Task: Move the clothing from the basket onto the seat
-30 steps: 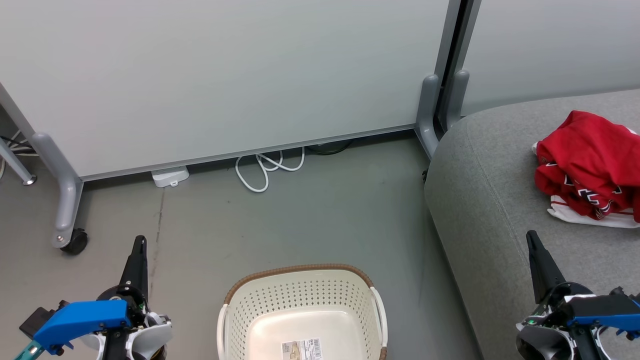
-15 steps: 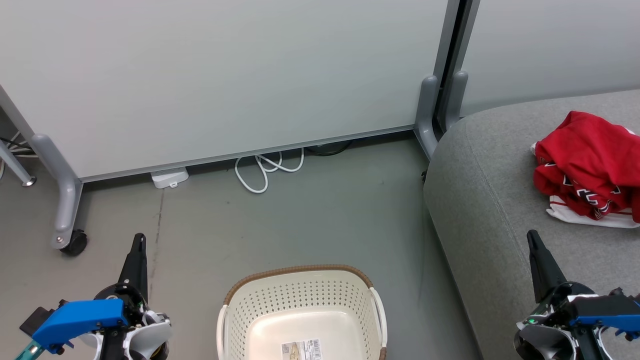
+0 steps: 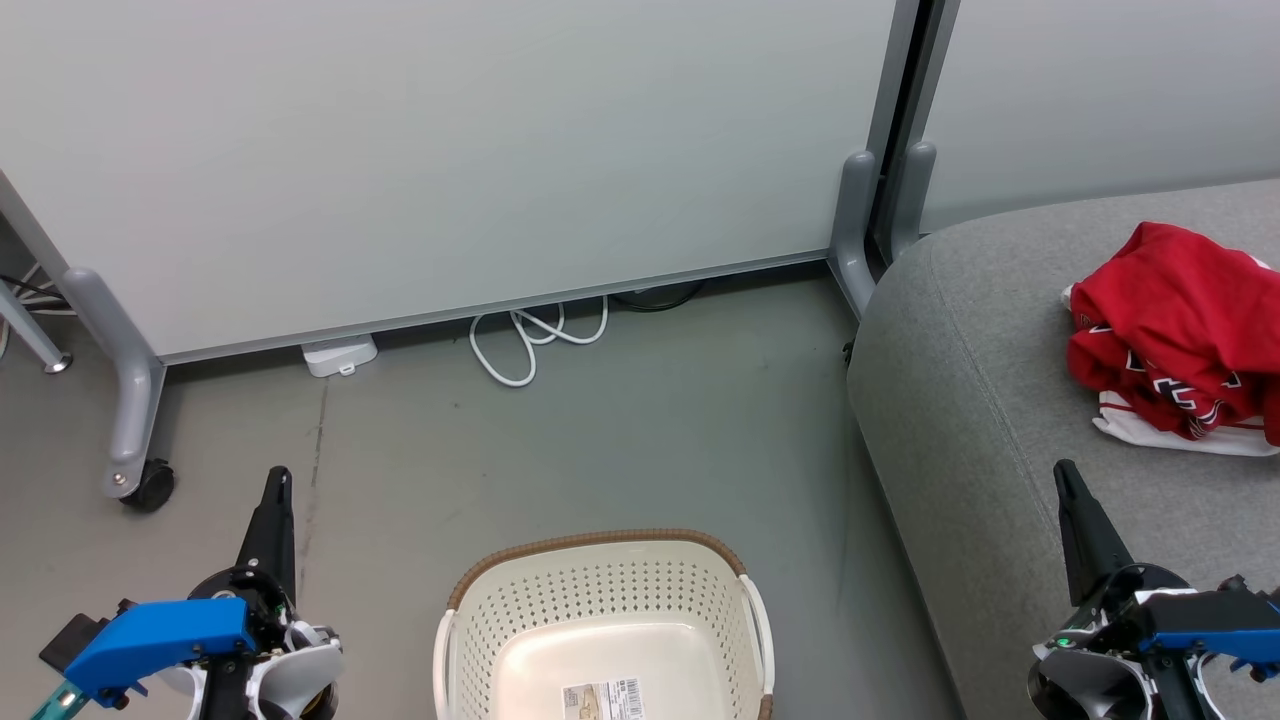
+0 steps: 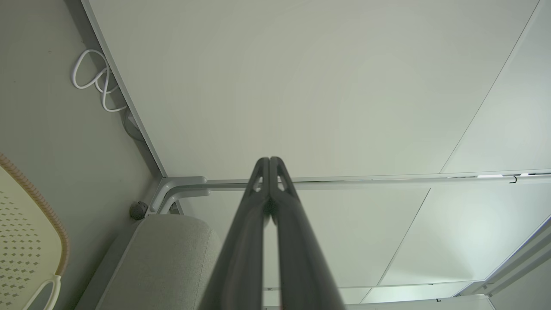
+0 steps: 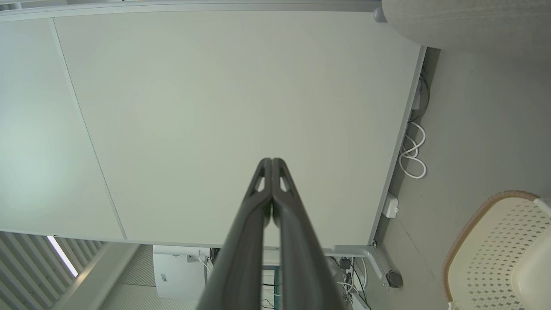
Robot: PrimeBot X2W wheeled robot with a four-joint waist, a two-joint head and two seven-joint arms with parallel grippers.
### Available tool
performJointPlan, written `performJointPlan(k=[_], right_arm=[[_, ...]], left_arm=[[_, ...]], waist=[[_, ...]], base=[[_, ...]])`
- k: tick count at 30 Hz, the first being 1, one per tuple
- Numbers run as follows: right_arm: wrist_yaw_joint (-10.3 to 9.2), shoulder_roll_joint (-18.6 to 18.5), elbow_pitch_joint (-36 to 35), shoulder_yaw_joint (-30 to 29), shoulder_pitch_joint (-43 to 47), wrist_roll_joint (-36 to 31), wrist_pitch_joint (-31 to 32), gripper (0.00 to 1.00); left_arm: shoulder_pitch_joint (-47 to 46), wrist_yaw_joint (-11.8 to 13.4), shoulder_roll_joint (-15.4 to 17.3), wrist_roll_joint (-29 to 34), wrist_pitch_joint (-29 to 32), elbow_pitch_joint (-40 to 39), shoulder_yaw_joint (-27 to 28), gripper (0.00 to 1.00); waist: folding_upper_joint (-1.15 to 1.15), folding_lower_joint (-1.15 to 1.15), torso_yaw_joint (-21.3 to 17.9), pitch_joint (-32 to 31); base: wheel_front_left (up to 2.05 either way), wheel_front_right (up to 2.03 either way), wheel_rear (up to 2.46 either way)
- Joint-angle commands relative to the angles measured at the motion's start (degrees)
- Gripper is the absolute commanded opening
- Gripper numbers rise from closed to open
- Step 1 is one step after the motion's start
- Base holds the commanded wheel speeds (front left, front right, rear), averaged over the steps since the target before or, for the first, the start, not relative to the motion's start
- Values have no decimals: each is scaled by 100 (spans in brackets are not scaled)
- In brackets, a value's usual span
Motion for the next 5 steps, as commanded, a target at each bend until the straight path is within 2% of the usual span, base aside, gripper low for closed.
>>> performJointPlan(k=[1,5], right_arm=[[2,14,-13,-11,-77,14,27,0],[2,15,-13,-11,-77,14,28,0]], left_arm=[[-52,-21,-3,-11,21,-23,15,0],[-52,-21,-3,-12,21,-23,15,0]], waist=[[0,0,0,0],[0,0,0,0]], base=[[0,0,0],[0,0,0]])
